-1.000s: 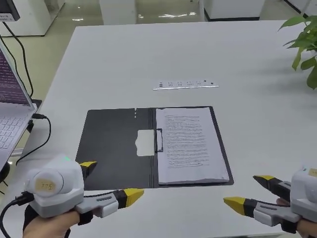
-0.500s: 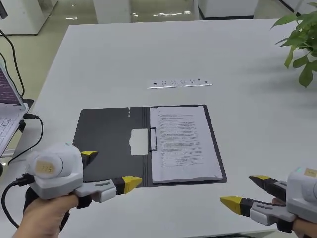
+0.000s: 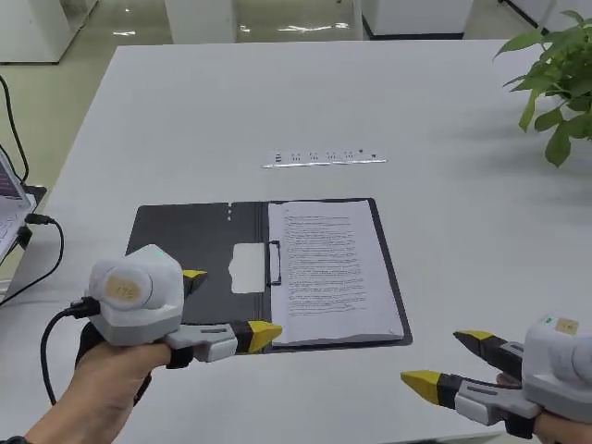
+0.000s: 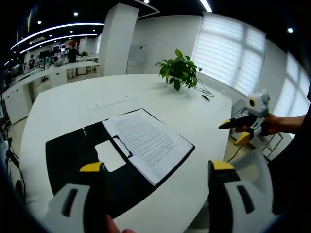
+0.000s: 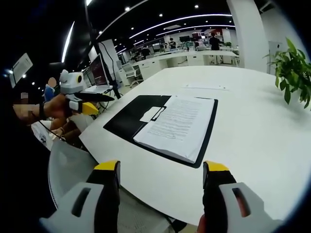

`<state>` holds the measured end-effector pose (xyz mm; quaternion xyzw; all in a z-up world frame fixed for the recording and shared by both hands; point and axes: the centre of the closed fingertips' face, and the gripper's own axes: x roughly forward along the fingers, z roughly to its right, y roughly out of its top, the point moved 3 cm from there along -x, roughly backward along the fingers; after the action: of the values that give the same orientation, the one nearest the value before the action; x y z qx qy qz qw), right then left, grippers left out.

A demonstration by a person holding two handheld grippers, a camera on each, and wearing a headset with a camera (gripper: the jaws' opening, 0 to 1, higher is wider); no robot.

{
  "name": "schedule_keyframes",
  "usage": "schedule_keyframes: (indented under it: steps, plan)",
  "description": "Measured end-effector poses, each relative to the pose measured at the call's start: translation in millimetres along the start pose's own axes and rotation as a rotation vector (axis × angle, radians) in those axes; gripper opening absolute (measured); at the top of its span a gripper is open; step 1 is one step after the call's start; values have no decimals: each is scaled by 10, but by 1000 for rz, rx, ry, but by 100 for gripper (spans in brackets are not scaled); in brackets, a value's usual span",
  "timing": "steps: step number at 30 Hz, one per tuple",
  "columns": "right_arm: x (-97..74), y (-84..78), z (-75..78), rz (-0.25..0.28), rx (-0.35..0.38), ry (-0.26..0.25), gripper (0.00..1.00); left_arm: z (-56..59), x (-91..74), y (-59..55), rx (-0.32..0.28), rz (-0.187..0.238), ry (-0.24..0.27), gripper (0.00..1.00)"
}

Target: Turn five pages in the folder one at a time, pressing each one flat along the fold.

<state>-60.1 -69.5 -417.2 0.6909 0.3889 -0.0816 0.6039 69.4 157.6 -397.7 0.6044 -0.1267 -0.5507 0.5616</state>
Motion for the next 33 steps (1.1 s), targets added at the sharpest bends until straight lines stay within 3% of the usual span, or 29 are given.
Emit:
schedule_keyframes:
  steps: [8, 15, 20, 29, 33]
  plan:
    - [5, -23, 30, 4, 15, -1, 67, -5, 321, 137, -36, 11, -40, 86]
    - [6, -47, 47, -1, 19, 1, 67, 7, 614, 176, -59, 6, -55, 87]
    - [17, -62, 70, -6, 23, -3, 67, 13, 824, 199, -114, 17, -51, 87]
    - [40, -48, 112, -5, 34, -8, 66, 60, 1137, 170, -108, -1, -31, 86]
    - [53, -55, 120, -8, 40, -8, 66, 108, 1299, 139, -68, -23, -21, 86]
